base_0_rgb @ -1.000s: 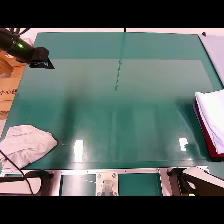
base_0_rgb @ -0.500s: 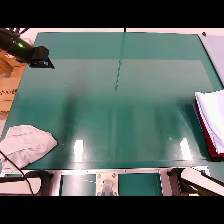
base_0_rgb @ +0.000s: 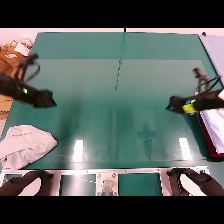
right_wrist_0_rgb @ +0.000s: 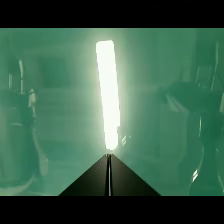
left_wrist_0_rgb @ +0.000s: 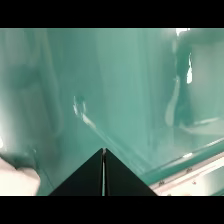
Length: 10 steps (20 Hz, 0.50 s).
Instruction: Fold the shirts.
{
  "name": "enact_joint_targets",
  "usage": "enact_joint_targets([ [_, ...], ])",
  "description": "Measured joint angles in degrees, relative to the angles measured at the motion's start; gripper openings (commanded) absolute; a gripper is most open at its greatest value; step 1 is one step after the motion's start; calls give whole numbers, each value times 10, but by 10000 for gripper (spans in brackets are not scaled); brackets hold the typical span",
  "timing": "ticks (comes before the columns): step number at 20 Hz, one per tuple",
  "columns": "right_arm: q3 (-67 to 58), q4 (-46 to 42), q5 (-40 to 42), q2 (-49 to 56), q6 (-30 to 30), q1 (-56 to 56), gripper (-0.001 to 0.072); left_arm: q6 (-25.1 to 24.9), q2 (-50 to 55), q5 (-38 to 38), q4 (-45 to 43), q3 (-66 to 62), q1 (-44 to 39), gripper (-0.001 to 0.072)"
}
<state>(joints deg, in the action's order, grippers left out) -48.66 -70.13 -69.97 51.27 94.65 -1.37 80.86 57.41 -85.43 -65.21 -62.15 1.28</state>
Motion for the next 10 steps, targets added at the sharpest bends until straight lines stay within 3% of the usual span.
enact_joint_targets([
  [10, 65, 4, 49, -31, 6, 94, 13, -9, -44, 38, -3, 105, 0, 25],
])
